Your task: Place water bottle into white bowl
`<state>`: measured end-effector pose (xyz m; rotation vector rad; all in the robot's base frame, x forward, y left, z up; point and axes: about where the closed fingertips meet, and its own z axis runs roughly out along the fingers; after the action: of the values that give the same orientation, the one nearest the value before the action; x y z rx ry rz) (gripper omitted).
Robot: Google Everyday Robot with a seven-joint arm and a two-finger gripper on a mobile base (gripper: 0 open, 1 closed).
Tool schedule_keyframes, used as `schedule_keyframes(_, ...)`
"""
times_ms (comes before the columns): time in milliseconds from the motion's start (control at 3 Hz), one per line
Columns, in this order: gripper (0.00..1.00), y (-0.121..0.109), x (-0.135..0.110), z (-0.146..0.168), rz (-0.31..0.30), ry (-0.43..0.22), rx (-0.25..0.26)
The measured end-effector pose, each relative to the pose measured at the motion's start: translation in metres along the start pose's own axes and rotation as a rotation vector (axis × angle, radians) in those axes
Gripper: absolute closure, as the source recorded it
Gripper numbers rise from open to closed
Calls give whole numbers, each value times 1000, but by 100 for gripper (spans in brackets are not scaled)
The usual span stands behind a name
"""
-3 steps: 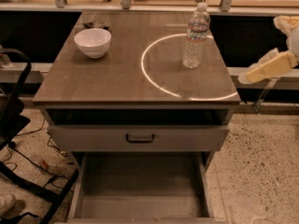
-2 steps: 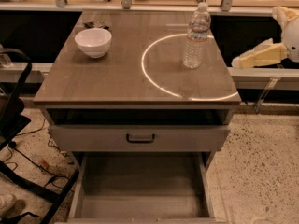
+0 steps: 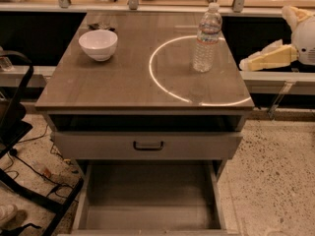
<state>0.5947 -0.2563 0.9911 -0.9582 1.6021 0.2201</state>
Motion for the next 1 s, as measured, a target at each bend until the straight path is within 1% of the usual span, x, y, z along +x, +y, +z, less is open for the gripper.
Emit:
schedule_keyframes(333,0,2,-2,40,69,-71,-20)
schedule_keyframes(667,0,-2,-6,101,168,-170,-43)
schedule_keyframes(1000,0,-10,-8,137,245,-221,-42)
